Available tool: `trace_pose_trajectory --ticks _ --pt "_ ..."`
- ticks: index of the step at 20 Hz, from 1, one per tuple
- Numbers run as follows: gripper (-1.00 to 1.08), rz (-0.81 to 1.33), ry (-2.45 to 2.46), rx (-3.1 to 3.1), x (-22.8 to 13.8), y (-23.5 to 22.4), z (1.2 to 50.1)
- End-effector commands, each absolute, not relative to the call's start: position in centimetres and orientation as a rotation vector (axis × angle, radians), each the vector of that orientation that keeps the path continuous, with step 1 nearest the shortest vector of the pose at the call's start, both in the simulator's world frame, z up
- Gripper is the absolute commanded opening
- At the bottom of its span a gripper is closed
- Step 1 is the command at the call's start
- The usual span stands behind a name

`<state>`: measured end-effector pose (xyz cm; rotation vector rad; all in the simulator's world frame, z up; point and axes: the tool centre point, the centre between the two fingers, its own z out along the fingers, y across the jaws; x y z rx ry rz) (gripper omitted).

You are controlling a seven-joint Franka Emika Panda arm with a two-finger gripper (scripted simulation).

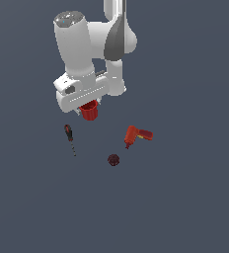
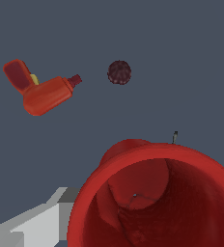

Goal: Pick up a designated object from a clutter of objects.

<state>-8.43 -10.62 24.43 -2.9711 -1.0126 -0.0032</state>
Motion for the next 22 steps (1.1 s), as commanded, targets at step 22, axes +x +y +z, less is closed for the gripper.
trace_pose_trajectory --ticks 22 --pt "-1.0 0.0 -1.015 -2.973 -4.8 -21.6 43.2"
